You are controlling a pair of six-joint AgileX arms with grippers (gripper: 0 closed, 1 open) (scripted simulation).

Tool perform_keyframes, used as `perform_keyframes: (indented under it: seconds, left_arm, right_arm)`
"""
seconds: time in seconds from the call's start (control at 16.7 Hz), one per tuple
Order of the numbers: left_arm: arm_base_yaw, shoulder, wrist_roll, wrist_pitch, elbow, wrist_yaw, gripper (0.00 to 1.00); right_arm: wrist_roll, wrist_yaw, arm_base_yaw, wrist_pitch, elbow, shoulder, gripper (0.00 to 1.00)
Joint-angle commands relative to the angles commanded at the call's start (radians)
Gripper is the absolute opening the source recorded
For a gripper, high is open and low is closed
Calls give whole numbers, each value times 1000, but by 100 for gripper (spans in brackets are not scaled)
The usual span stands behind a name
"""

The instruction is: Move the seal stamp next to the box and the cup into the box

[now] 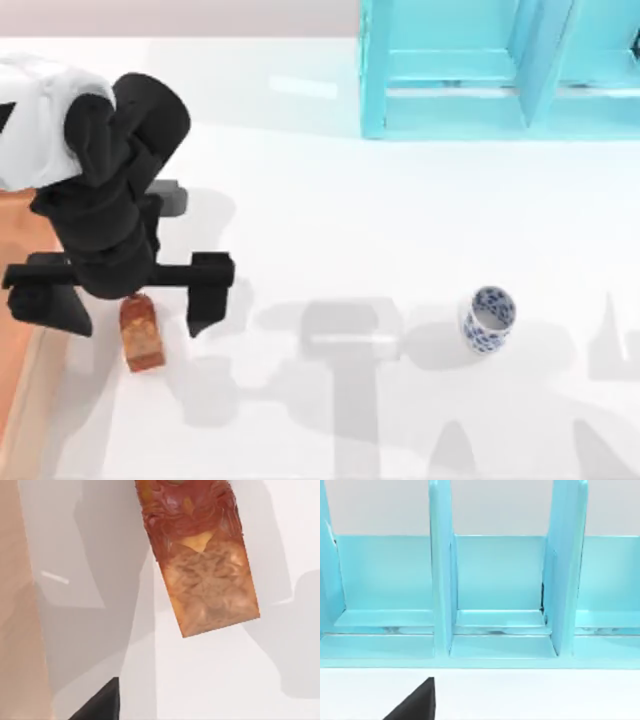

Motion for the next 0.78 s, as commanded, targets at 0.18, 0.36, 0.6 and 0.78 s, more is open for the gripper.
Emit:
perform_keyframes:
  seconds: [0.18, 0.36, 0.6, 0.78]
  left_arm:
    - [-4, -11, -1, -103, 96, 1, 100]
    - [-3, -27, -5, -271, 225, -1, 100]
    - [-1, -53, -7, -378, 325, -1, 100]
    - [-1, -54, -7, -380, 326, -1, 100]
  right_arm:
    - [0, 0, 0, 0, 0, 0, 100]
    - [0, 0, 0, 0, 0, 0, 100]
    - [0, 0, 0, 0, 0, 0, 100]
    - [0, 0, 0, 0, 0, 0, 100]
